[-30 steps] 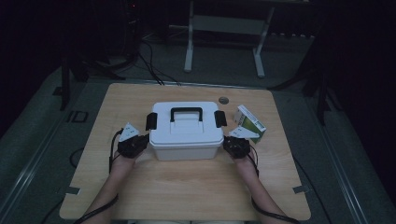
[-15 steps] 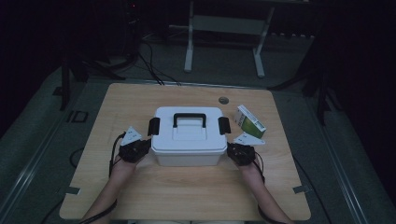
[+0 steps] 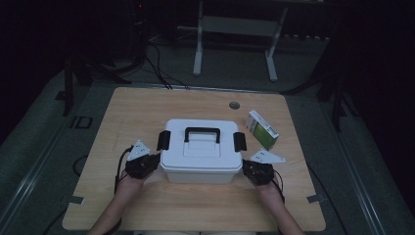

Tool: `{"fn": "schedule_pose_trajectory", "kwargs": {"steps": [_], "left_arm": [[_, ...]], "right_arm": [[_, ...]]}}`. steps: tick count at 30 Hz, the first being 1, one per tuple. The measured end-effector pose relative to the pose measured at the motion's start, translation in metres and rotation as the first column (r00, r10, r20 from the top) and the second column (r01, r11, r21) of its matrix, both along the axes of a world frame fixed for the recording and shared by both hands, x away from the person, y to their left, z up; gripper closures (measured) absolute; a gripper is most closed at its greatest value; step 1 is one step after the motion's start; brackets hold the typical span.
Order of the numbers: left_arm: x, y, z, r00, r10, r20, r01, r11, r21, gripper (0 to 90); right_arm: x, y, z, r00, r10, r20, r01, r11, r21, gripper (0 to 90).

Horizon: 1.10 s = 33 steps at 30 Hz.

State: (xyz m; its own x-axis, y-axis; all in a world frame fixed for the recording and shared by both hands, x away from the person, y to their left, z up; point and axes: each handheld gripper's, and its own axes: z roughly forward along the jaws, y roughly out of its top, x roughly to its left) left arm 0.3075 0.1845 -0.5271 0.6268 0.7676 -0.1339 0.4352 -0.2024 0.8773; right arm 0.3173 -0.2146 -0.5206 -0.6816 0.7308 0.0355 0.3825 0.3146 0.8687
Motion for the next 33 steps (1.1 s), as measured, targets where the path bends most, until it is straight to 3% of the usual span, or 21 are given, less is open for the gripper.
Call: {"fn": "schedule_pose_trajectory", "kwargs": {"steps": [4,18,23,25,33], "left_arm": [[-0.006,-0.001,-0.001,1.0,-0.007,0.001,0.007,0.9999,-0.009,89.9],[-0.027,-0.007,0.002,0.9981,-0.061,0.003,0.061,0.9979,0.024,89.8],[-0.032,-0.006,0.002,0.9967,-0.081,0.003,0.081,0.9965,0.022,89.8],[-0.034,-0.005,0.002,0.9964,-0.083,-0.015,0.083,0.9965,0.008,89.8],[-0.037,-0.004,0.001,0.996,-0.089,0.004,0.089,0.9958,0.021,89.8]], "right_arm": [[-0.006,-0.004,0.0,0.9999,0.011,-0.004,-0.011,1.0,0.007,90.0],[-0.021,-0.014,-0.002,0.9998,0.011,-0.014,-0.011,0.999,0.033,90.0],[-0.027,-0.016,-0.003,0.9998,0.012,-0.017,-0.011,0.999,0.042,90.0],[-0.029,-0.017,-0.003,0.9996,0.015,-0.024,-0.014,0.999,0.051,90.0],[-0.036,-0.017,-0.003,0.9993,0.021,-0.032,-0.02,0.998,0.058,90.0]]}}
